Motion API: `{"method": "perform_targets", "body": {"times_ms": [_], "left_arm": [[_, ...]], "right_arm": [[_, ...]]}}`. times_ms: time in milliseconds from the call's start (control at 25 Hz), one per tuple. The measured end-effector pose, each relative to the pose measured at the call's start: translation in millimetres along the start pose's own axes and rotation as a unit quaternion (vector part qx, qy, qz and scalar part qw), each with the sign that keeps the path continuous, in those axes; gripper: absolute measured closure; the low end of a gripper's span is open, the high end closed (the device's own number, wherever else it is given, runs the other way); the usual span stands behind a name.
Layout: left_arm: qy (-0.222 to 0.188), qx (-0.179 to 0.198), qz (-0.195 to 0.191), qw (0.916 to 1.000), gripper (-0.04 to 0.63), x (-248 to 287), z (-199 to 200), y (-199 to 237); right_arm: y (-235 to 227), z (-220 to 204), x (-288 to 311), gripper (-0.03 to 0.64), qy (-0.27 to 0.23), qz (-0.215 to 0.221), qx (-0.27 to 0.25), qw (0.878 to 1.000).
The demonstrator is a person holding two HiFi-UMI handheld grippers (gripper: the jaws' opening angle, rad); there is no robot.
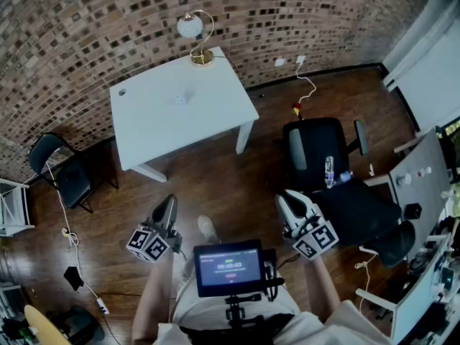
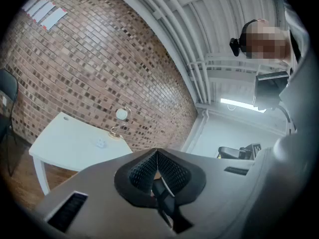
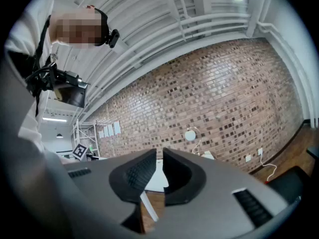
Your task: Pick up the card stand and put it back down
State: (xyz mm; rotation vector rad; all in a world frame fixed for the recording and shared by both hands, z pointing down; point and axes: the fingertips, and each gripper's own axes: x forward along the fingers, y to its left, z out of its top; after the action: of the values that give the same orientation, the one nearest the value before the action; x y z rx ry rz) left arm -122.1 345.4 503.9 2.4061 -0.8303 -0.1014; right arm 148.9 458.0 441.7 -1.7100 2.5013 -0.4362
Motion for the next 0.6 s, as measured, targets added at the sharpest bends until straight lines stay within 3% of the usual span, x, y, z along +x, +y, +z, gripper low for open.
{"method": "perform_targets", "body": {"times_ms": [360, 600], "left_arm": [[-0.010, -0.004, -0.003, 0.9999, 0.595, -4.6, 47.5, 92.8], [-0.027, -0.004, 0.006, 0.9996, 0.595, -12.8, 64.3, 126.2]], "right_arm": [[19.0, 3.0, 99.9, 0.569, -0.003, -0.005, -0.014, 1.000], [27.5, -4.0, 136.7, 0.569, 0.004, -0.002, -0.009, 1.000]]}}
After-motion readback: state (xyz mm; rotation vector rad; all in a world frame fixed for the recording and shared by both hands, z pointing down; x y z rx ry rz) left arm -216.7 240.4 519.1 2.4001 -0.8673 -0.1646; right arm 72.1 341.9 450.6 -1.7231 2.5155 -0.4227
